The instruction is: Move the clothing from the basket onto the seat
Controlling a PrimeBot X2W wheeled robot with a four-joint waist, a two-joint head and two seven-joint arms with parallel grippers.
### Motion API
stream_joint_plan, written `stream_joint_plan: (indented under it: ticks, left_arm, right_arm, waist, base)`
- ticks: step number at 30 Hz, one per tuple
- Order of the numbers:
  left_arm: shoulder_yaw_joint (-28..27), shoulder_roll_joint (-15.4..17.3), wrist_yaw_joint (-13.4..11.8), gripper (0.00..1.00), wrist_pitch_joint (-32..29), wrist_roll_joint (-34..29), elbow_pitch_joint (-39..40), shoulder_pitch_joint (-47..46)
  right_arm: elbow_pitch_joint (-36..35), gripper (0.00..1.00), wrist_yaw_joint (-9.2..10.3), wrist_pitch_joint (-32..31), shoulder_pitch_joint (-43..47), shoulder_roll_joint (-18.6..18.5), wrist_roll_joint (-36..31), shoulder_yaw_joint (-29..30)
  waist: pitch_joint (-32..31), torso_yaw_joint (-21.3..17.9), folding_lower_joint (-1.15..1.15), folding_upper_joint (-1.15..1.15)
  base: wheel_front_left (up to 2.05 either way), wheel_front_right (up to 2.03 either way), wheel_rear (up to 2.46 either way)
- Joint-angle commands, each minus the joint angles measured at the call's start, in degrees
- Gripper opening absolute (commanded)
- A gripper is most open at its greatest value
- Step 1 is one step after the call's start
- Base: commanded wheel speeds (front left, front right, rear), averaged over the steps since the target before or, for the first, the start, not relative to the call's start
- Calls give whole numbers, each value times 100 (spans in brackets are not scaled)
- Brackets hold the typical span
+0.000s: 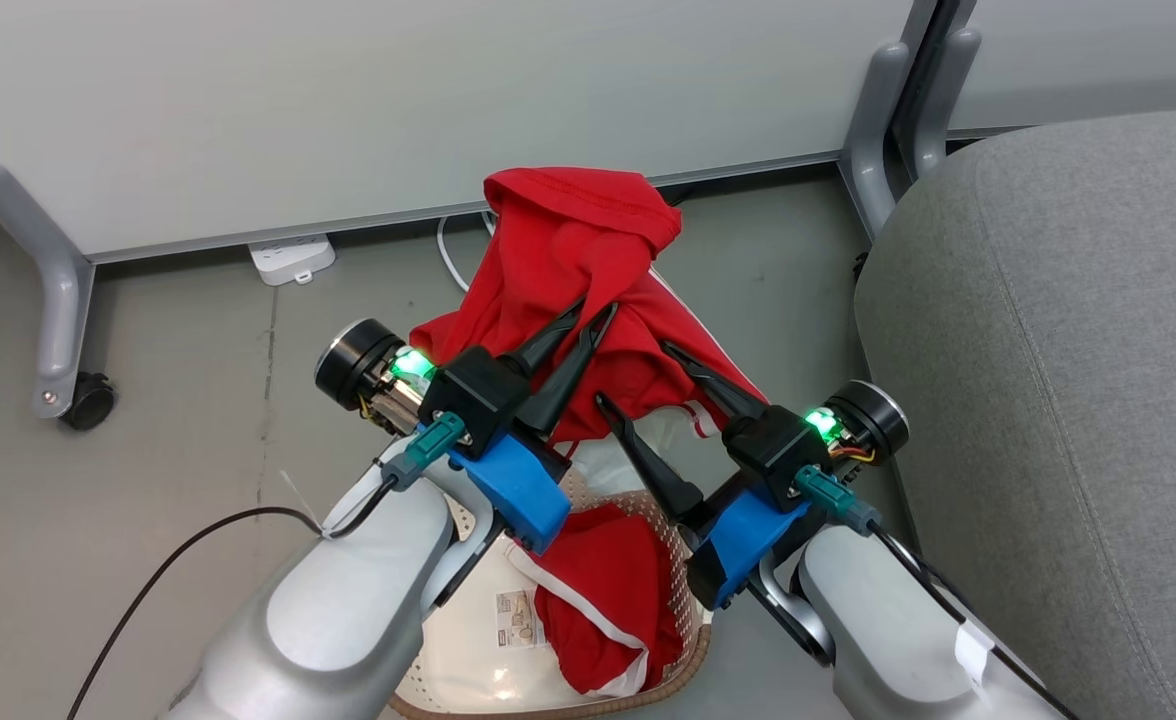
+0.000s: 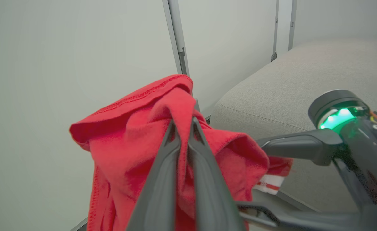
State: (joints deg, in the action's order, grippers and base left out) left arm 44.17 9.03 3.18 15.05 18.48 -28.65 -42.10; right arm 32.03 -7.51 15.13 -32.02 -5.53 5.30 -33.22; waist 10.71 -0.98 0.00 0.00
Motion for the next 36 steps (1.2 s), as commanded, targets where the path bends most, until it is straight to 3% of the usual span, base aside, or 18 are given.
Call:
stream_joint_plan:
  ticks: [1,8,9,36]
  left_arm:
    - [-11,-1,31,0,19,-14,-11,-87]
    - [-26,-46,51,0,19,-38,-17,-92]
    - [-28,-55,57,0,19,-41,-17,-88]
    - [-120,-112,125,0,20,-125,-67,-32]
  right_arm:
    - [93,100,4,4,-163,69,-77,34]
    - [464,100,4,3,-329,192,-191,76]
    - [509,0,4,4,-361,208,-182,65]
    - [607,0,4,3,-445,275,13,-100]
  waist:
    - [24,4,0,0]
    - [53,-15,0,0]
    - [54,-20,0,0]
    - [8,-44,0,0]
  base:
    - [0,0,0]
    - [0,0,0]
    - [0,0,0]
    - [0,0,0]
